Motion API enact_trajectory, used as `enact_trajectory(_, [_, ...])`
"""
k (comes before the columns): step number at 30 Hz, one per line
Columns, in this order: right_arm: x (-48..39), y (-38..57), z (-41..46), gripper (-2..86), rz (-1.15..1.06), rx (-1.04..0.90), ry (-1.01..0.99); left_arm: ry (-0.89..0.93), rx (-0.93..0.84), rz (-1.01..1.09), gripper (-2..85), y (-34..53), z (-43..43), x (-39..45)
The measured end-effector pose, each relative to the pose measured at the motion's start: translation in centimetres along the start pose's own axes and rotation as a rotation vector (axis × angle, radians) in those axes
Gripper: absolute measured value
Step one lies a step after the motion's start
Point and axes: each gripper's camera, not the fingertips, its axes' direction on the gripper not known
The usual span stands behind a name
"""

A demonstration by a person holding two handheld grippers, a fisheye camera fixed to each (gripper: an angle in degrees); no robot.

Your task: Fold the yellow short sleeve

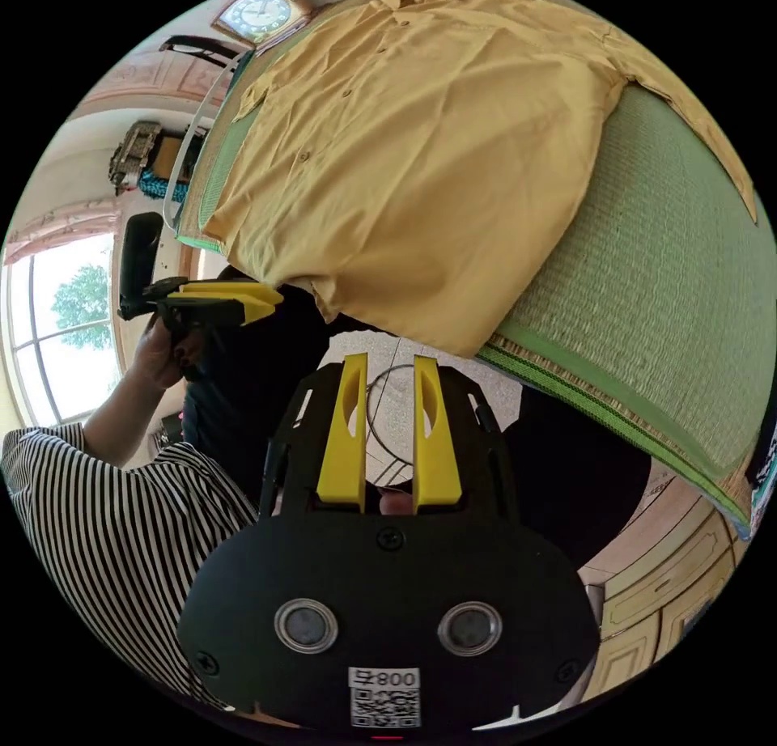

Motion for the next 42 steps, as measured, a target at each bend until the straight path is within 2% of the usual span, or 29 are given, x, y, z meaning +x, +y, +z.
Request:
enact_trajectory(7, [3.1,1.6,-1.4,8.6,0.068,0.054,-0.087,-0.020,0.054,-0.047,3.2,-1.9,3.7,2.5])
enact_trajectory(11, [3.9,2.9,-2.2,8.6,0.070,0.073,-0.133,0.028,0.027,0.032,0.9,-1.9,5.2,5.4])
enact_trajectory(16, [5.5,4.8,-3.7,8.7,0.096,0.126,-0.168,-0.029,-0.041,0.144,0.6,-1.5,7.3,9.4])
enact_trajectory(24, [8.4,7.0,-4.3,9.0,0.166,0.158,-0.229,-0.096,-0.133,0.218,2.7,-1.8,10.2,14.0])
enact_trajectory(34, [11.8,8.3,-5.0,7.6,0.219,0.244,-0.408,-0.189,-0.030,0.201,7.0,-2.6,10.8,18.4])
enact_trajectory(42, [12.4,8.1,-7.0,6.9,0.180,0.279,-0.408,-0.365,-0.085,0.366,8.1,-6.1,14.5,25.2])
